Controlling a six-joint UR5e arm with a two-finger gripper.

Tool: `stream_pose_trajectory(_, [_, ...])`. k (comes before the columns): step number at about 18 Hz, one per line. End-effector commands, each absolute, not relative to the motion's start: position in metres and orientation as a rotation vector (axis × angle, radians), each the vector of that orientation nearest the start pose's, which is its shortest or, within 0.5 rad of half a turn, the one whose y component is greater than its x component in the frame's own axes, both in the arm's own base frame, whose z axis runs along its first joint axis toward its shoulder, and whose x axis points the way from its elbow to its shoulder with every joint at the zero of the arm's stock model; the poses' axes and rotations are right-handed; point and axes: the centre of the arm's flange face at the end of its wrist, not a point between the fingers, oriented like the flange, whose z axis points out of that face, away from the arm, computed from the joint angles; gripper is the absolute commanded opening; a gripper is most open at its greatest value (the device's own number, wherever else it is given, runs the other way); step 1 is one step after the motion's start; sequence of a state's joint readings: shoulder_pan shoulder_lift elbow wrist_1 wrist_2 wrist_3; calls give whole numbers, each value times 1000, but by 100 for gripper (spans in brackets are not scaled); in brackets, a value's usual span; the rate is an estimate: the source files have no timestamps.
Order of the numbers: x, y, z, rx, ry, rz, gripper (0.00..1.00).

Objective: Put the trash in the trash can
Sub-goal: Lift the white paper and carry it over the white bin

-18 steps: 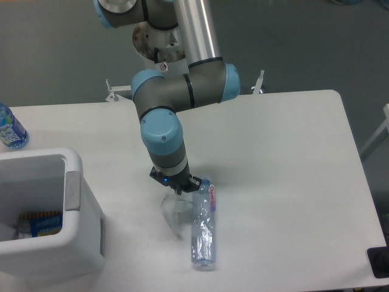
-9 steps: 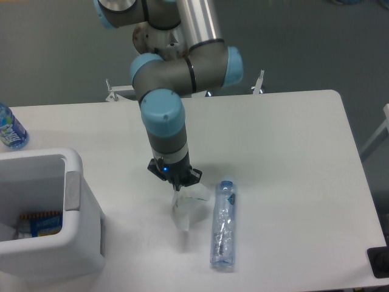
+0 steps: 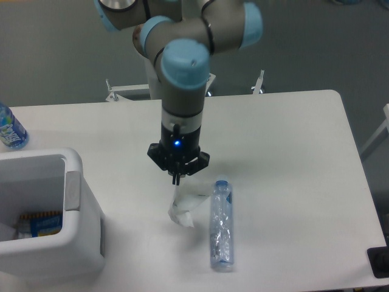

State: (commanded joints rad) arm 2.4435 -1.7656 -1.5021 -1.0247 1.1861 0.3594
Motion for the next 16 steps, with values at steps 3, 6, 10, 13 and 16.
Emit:
stream_pose_trajectory(3, [-363, 515, 527, -2392, -673, -149, 0])
stream_pose_trajectory(6, [-362, 515, 557, -2310, -766, -174, 0])
stream_pose_trajectory(10, [-336, 517, 582, -2275, -721, -194, 0])
stream_pose_trajectory(13, [-317, 521, 597, -2242, -742, -235, 0])
stream_pose_trajectory(16, [-288, 536, 599, -2257, -696, -263, 0])
